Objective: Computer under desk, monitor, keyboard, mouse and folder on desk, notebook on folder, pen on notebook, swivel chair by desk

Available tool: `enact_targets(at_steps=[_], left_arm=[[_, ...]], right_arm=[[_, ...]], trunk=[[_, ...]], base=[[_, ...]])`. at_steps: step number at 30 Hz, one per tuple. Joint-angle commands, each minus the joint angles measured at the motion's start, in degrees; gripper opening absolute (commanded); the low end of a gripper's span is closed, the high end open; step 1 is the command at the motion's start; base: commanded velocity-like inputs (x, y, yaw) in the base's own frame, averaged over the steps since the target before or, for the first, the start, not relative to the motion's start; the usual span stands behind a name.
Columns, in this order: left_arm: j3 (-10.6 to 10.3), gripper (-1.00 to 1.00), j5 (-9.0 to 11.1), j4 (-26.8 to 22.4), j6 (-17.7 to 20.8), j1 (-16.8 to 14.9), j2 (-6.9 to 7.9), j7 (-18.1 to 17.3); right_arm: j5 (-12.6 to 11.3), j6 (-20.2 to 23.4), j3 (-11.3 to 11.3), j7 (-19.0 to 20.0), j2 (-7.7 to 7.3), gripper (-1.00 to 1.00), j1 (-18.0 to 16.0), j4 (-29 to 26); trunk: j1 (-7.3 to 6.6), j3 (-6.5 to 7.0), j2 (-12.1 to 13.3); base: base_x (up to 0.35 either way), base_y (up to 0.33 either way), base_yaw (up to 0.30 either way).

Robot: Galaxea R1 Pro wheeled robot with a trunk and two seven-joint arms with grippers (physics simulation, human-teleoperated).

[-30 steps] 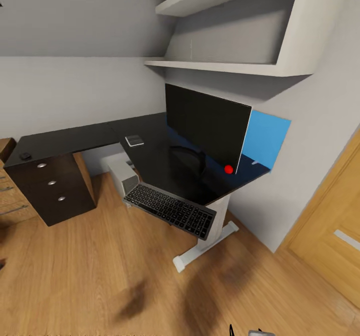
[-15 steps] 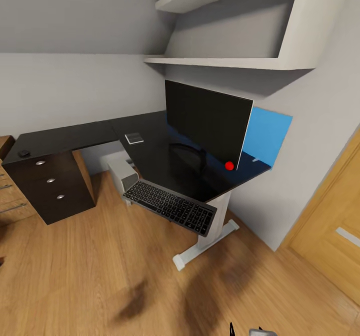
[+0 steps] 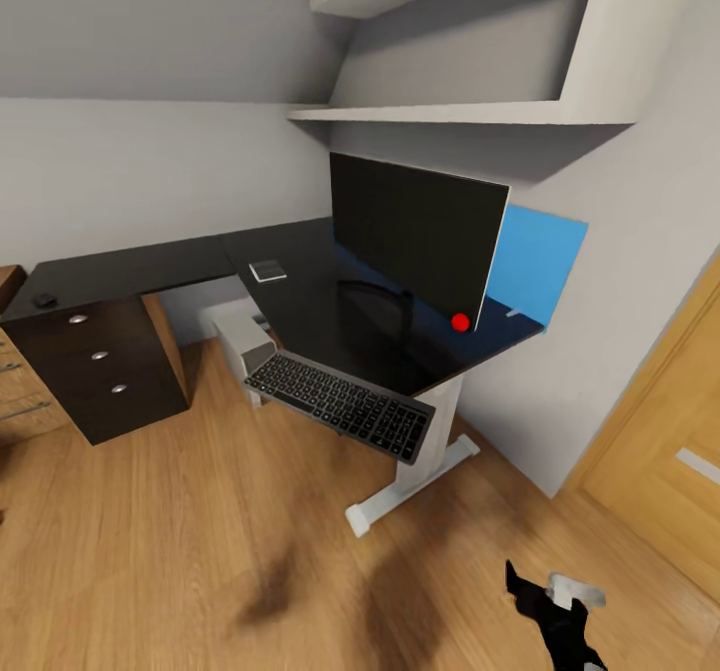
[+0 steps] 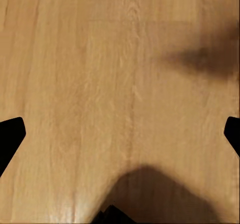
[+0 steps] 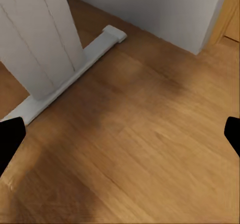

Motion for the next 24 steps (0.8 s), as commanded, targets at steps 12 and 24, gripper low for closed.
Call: enact_targets(at_steps=[12, 24], left_arm=[[-0.5, 1.0, 0.0, -5.5, 7.5, -16.0, 0.5, 1.2], [-13.1, 1.0, -24.1, -36.6, -5.8, -16.2, 2.44, 54.7]], right_arm=[[-15.0, 39.5, -21.5, 3.7, -4.26, 1.0, -8.2, -18.8], [-18.9, 42.0, -23.2, 6.4, -4.17, 1.0, -9.2, -19.0]], trunk=[[2.64, -2.23, -4.9], [5.27, -4.38, -9.7]], base=[[0.0, 0.0, 0.0], [0.0, 0.0, 0.0]])
